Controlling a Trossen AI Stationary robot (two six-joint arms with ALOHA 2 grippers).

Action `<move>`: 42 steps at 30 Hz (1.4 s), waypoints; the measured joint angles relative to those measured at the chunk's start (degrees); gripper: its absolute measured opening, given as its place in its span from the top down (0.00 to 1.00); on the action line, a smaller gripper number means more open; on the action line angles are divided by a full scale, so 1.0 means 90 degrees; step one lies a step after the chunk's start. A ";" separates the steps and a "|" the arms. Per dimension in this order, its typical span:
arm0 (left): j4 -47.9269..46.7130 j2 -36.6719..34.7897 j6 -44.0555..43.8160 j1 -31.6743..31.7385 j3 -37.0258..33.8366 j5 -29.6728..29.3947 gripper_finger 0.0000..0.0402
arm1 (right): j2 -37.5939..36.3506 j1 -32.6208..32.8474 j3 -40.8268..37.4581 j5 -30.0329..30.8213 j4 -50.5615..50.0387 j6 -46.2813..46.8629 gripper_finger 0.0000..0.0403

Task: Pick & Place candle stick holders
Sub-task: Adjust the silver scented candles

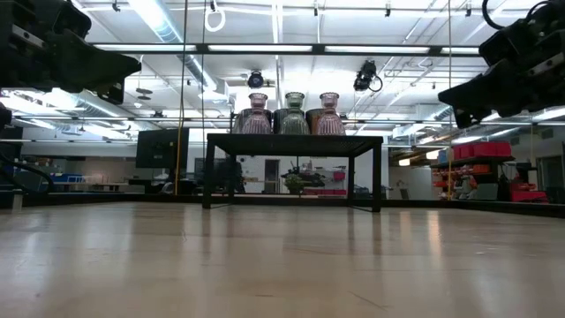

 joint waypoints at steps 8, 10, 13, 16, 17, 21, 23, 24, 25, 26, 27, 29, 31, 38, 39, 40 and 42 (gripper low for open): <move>0.0000 -0.0001 -0.0001 -0.0001 0.0000 -0.0001 0.91 | -0.0647 0.0029 0.0000 0.0000 -0.0615 0.0000 0.98; 0.0000 0.0000 0.0000 -0.0002 0.0000 -0.0002 0.91 | -0.0795 0.0028 0.0000 -0.0001 -0.0767 -0.0002 0.98; 0.0000 -0.0001 -0.0001 0.0000 0.0000 -0.0001 0.91 | -0.1003 0.0028 0.0000 -0.0010 -0.0978 -0.0002 0.98; 0.0000 0.0000 0.0000 0.0001 0.0000 0.0000 0.91 | -0.1158 0.0028 0.0000 -0.0122 -0.1036 -0.0005 0.98; 0.0000 -0.0002 0.0000 -0.0002 0.0000 -0.0002 0.91 | -0.1208 0.0029 0.0000 -0.0126 -0.1036 -0.0005 0.98; 0.0000 0.0000 0.0000 0.0000 0.0000 -0.0002 0.91 | -0.1363 0.0029 0.0000 -0.0121 -0.1029 -0.0005 0.98; 0.0000 0.0000 -0.0002 -0.0001 0.0000 -0.0002 0.91 | -0.1430 0.0029 0.0000 -0.0121 -0.1029 -0.0004 0.98; 0.0000 0.0000 0.0000 0.0001 0.0000 -0.0002 0.91 | -0.1469 0.0029 0.0000 -0.0121 -0.1029 -0.0004 0.98; 0.0000 0.0000 0.0000 0.0001 0.0000 -0.0002 0.91 | -0.1508 0.0029 0.0000 -0.0121 -0.1029 -0.0003 0.98; 0.0000 0.0000 -0.0002 -0.0001 0.0000 -0.0002 0.91 | -0.1550 0.0029 0.0000 -0.0121 -0.1028 -0.0003 0.98; 0.0000 0.0000 -0.0002 0.0001 0.0000 -0.0002 0.91 | -0.1591 0.0029 0.0000 -0.0121 -0.1027 0.0006 0.98; 0.0000 0.0000 0.0000 0.0001 0.0000 -0.0002 0.91 | -0.1673 0.0029 0.0000 -0.0119 -0.1026 0.0027 0.98; 0.0000 -0.0002 0.0000 0.0001 0.0000 -0.0002 0.91 | -0.1753 0.0029 0.0000 -0.0119 -0.1026 0.0024 0.98; 0.0000 -0.0002 0.0000 0.0001 0.0000 -0.0002 0.91 | -0.2004 0.0029 0.0000 -0.0119 -0.1024 0.0029 0.98; 0.0000 -0.0002 0.0000 -0.0002 0.0000 -0.0002 0.91 | -0.2025 0.0029 0.0000 -0.0119 -0.1022 0.0030 0.98; 0.0000 -0.0001 -0.0001 0.0001 0.0000 0.0000 0.91 | -0.2027 0.0029 0.0000 -0.0119 -0.1014 0.0029 0.98; 0.0000 0.0000 0.0000 0.0001 0.0000 -0.0002 0.91 | -0.2024 0.0029 0.0000 -0.0119 -0.1021 0.0034 0.98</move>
